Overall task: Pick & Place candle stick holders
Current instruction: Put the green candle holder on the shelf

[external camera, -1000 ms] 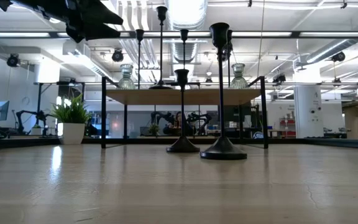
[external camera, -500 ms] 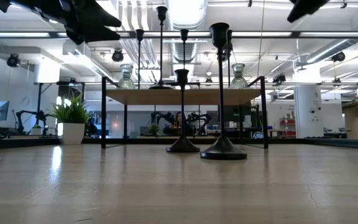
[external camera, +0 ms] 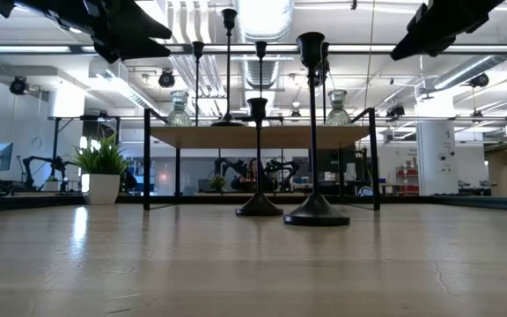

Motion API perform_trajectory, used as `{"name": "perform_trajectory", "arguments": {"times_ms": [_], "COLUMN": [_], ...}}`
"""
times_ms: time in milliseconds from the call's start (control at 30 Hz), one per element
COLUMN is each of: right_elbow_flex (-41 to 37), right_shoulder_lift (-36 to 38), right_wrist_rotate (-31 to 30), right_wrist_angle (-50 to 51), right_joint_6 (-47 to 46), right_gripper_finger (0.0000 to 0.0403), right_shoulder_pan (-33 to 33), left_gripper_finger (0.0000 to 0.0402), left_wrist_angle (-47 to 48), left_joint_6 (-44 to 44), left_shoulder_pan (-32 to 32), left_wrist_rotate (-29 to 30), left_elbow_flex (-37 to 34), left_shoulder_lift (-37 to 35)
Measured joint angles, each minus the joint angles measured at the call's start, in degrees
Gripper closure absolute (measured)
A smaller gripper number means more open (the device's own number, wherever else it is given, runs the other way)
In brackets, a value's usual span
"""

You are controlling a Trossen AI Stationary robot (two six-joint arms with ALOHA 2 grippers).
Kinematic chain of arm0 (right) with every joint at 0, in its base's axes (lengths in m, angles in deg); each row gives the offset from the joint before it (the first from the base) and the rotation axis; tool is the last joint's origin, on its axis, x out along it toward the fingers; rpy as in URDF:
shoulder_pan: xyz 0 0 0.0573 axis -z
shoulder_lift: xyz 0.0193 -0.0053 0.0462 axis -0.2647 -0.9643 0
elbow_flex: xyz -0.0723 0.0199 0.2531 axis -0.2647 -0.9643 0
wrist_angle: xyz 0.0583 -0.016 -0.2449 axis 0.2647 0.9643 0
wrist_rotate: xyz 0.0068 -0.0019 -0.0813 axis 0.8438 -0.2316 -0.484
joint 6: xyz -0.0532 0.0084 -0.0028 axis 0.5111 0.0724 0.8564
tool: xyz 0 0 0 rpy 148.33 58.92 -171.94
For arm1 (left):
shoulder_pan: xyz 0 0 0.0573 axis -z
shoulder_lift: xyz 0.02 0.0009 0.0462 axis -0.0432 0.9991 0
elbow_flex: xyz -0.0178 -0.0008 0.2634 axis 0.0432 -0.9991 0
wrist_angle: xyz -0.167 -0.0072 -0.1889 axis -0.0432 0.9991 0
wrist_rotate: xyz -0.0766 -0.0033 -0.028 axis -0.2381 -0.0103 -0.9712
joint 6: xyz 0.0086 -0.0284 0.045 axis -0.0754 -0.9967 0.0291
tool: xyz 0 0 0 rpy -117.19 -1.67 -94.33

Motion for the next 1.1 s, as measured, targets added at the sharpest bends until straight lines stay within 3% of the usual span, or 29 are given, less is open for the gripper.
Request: {"name": "perform_trajectory", "arguments": {"times_ms": [267, 533, 633, 933, 1100], "right_elbow_flex": [-3.2, -6.8, -6.3, 1.3, 3.8], "right_shoulder_lift": [-2.0, -3.1, -2.2, -2.0, -2.0], "right_wrist_rotate": [-5.9, -4.6, 1.3, 26.7, 36.6], "right_wrist_angle": [-0.8, -5.2, 0.9, 24.8, 27.0], "right_joint_6": [0.8, -1.8, -8.1, -26.7, -35.3], "right_gripper_finger": [0.0306, 0.0272, 0.0268, 0.0286, 0.0302], "right_shoulder_pan": [0.2, -0.1, -0.1, -0.2, -5.0], "left_gripper_finger": [0.0101, 0.0101, 0.0101, 0.0101, 0.0101], "left_wrist_angle": [0.0, 0.4, 0.6, 0.6, 0.5], "left_joint_6": [-0.1, 0.3, 0.4, 0.5, 2.1], "left_shoulder_pan": [0.0, 0.0, 0.0, 0.0, 0.0], "left_wrist_rotate": [0.0, 0.1, 0.1, 0.1, 0.1], "left_elbow_flex": [0.0, 0.0, 0.0, 0.0, 0.0], "left_shoulder_lift": [0.0, 0.0, 0.0, 0.0, 0.0]}}
